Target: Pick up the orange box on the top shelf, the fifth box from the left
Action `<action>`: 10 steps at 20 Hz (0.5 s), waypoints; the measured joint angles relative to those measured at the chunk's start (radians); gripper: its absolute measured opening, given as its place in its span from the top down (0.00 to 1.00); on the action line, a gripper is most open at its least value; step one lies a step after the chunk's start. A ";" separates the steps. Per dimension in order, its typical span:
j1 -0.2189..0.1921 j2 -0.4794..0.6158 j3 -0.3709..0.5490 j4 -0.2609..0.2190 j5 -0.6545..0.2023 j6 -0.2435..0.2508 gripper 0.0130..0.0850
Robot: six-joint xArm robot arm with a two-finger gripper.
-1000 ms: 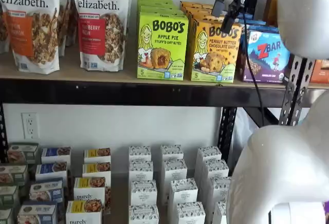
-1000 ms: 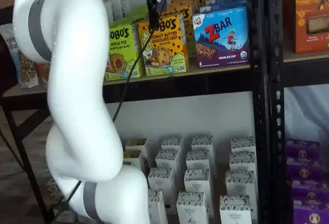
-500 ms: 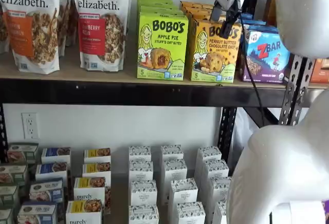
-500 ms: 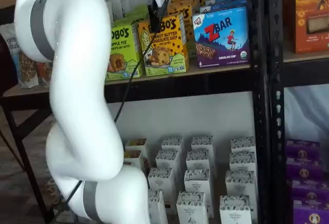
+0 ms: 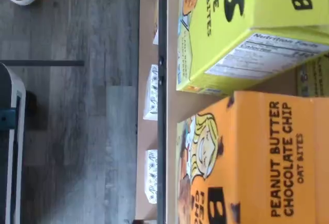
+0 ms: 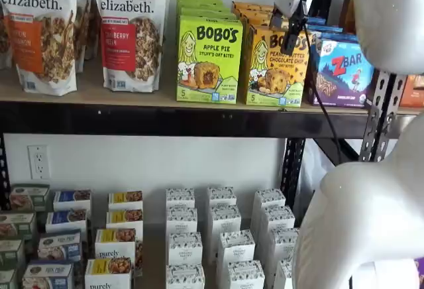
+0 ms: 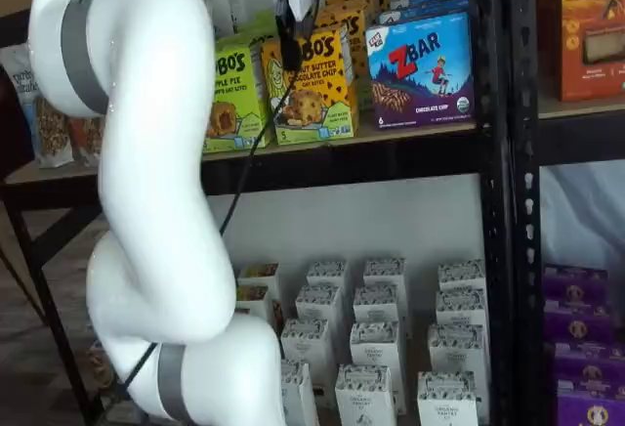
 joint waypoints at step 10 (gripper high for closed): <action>0.018 -0.012 0.040 -0.014 -0.037 0.012 0.00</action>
